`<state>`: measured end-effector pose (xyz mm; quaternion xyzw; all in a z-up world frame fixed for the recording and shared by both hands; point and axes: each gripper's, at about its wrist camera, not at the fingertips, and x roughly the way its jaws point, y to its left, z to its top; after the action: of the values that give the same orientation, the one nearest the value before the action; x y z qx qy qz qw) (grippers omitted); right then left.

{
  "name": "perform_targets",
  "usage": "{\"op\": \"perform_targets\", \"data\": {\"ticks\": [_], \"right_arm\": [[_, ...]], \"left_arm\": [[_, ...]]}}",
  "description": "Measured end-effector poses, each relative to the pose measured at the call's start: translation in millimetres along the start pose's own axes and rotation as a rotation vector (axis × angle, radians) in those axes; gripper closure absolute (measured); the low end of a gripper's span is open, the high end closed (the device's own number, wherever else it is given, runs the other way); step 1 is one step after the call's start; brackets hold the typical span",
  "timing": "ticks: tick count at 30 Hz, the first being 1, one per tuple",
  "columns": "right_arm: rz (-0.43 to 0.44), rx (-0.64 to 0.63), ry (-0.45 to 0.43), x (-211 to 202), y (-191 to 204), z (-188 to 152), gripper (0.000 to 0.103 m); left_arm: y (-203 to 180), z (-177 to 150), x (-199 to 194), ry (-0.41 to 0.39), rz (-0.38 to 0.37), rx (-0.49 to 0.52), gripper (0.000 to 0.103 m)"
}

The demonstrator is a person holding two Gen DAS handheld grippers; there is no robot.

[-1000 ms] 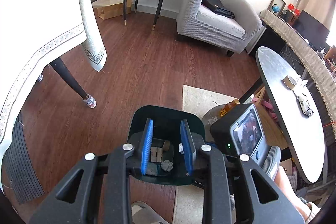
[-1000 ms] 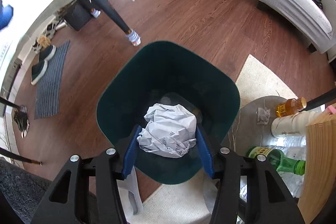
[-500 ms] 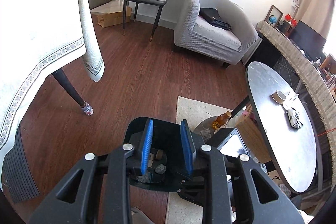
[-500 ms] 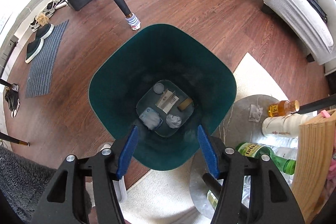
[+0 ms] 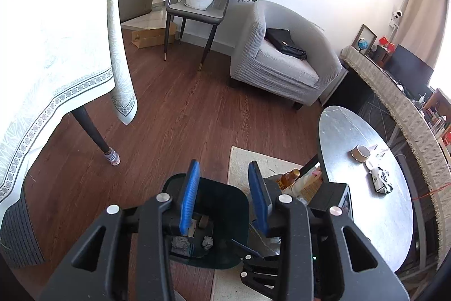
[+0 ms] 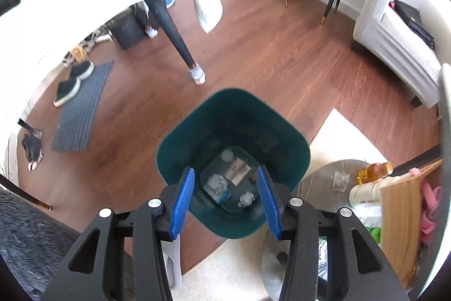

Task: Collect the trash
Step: 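Move both open tools back over the table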

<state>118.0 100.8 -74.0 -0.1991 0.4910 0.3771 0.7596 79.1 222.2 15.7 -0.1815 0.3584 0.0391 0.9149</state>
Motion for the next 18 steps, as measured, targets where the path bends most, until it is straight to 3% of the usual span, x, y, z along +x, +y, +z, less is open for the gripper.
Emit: {"op": "perform_targets", "data": {"ticks": [9, 18], "right_arm": [[-0.022, 0.009, -0.096, -52.1, -9.4, -1.7, 0.06], [-0.141, 0.117, -0.243, -124.5, -46.3, -21.1, 0.06]], "left_arm": [[-26.3, 2.1, -6.2, -0.046, -0.012, 0.055, 0.054], [-54.5, 2.6, 0.2, -0.045, -0.027, 0.104, 0.049]]}}
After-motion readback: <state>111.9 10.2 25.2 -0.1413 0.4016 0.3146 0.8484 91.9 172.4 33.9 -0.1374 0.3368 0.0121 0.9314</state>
